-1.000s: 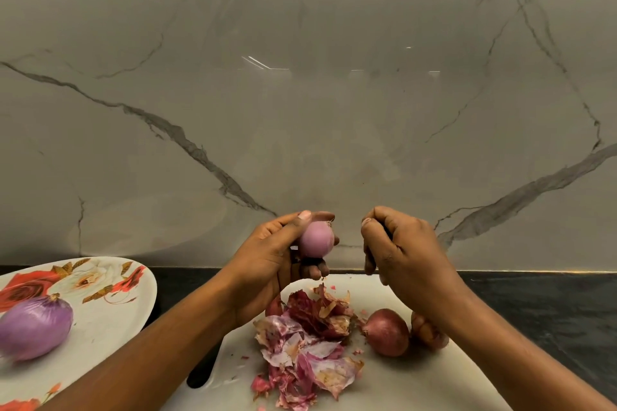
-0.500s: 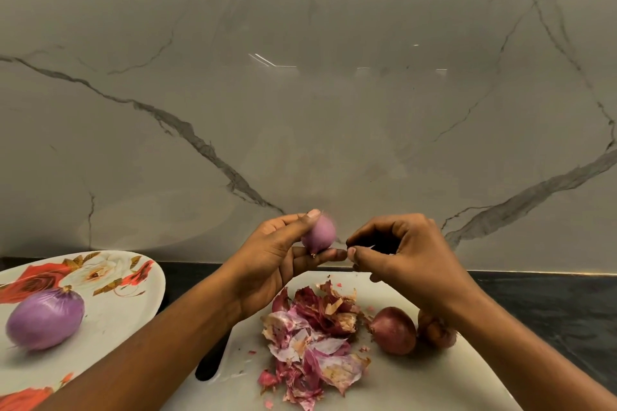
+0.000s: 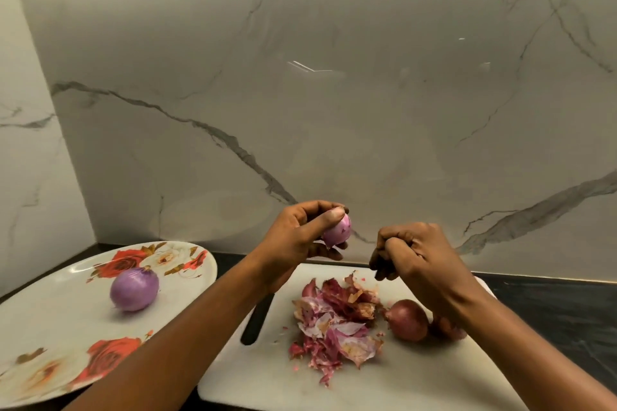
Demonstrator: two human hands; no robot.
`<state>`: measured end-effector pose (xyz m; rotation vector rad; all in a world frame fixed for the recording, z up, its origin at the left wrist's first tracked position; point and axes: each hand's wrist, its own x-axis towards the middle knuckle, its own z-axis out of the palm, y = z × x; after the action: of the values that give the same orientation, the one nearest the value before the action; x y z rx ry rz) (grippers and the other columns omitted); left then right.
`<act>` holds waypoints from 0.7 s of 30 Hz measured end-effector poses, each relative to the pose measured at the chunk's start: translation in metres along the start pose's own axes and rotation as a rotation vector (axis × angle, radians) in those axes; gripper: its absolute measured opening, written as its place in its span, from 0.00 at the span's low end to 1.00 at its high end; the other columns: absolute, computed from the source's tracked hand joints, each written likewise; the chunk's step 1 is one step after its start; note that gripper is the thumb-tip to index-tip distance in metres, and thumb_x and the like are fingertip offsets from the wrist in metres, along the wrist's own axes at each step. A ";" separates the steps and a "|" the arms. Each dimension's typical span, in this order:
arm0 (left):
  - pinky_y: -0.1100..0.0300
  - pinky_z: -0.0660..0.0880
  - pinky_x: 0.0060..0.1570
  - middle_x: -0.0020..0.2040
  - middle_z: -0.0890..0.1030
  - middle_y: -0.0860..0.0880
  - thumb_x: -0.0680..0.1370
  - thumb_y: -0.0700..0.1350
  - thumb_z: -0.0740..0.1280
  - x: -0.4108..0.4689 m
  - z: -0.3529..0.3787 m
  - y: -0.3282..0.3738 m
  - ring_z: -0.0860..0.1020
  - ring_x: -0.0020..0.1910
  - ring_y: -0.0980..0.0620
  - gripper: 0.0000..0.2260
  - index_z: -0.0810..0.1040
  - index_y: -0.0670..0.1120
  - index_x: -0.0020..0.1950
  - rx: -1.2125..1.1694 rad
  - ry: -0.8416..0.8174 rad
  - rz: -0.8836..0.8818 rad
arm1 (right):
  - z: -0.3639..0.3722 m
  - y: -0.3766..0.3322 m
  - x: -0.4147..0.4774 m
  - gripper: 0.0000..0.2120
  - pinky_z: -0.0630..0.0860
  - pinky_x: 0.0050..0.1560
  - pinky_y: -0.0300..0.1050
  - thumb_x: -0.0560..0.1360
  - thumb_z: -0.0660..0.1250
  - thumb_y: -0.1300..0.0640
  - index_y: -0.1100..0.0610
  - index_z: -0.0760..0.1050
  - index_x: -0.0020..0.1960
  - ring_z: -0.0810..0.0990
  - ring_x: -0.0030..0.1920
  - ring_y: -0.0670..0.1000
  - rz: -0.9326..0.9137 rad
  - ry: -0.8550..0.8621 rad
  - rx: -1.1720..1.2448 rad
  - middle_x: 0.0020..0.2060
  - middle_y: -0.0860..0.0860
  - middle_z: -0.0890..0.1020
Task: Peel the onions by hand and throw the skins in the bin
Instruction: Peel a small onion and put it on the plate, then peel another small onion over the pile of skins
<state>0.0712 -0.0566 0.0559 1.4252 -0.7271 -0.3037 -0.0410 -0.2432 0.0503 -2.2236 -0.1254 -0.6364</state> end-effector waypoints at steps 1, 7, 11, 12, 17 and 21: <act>0.53 0.83 0.49 0.58 0.84 0.43 0.76 0.51 0.73 -0.006 -0.003 0.004 0.85 0.50 0.45 0.16 0.84 0.45 0.61 0.028 0.016 0.014 | 0.000 -0.002 -0.001 0.16 0.83 0.38 0.62 0.72 0.55 0.54 0.54 0.77 0.30 0.85 0.34 0.50 0.009 -0.013 0.004 0.33 0.53 0.85; 0.56 0.84 0.52 0.53 0.86 0.41 0.74 0.40 0.79 -0.069 -0.045 0.025 0.85 0.51 0.48 0.16 0.84 0.44 0.61 0.270 0.194 0.109 | 0.002 -0.003 0.000 0.17 0.82 0.39 0.60 0.71 0.56 0.53 0.56 0.80 0.32 0.85 0.33 0.48 -0.013 -0.091 -0.034 0.33 0.51 0.86; 0.64 0.81 0.49 0.51 0.87 0.55 0.71 0.44 0.83 -0.114 -0.089 0.033 0.85 0.51 0.55 0.18 0.86 0.52 0.58 0.583 0.316 0.104 | 0.004 -0.001 -0.001 0.18 0.82 0.41 0.60 0.79 0.62 0.62 0.54 0.81 0.33 0.85 0.34 0.47 -0.035 -0.100 -0.103 0.31 0.47 0.86; 0.65 0.81 0.49 0.50 0.87 0.57 0.70 0.45 0.83 -0.122 -0.099 0.034 0.85 0.50 0.56 0.18 0.86 0.53 0.58 0.635 0.340 0.087 | 0.004 -0.001 -0.002 0.17 0.82 0.42 0.60 0.78 0.63 0.63 0.52 0.82 0.34 0.85 0.34 0.46 -0.041 -0.108 -0.120 0.32 0.46 0.86; 0.68 0.81 0.48 0.50 0.86 0.64 0.70 0.50 0.83 -0.161 -0.143 0.037 0.83 0.51 0.62 0.17 0.86 0.59 0.56 0.912 0.416 0.020 | 0.007 -0.002 -0.004 0.12 0.82 0.42 0.48 0.81 0.69 0.58 0.48 0.83 0.40 0.85 0.35 0.44 -0.144 -0.154 -0.173 0.34 0.41 0.86; 0.63 0.83 0.49 0.56 0.83 0.64 0.68 0.51 0.85 -0.180 -0.163 0.024 0.83 0.52 0.60 0.19 0.85 0.60 0.56 1.023 0.431 -0.013 | 0.006 -0.001 -0.005 0.09 0.75 0.36 0.33 0.78 0.75 0.56 0.47 0.84 0.40 0.84 0.34 0.42 -0.197 -0.161 -0.199 0.33 0.39 0.85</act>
<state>0.0308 0.1834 0.0335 2.3535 -0.5137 0.4381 -0.0435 -0.2375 0.0452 -2.4749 -0.3824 -0.5957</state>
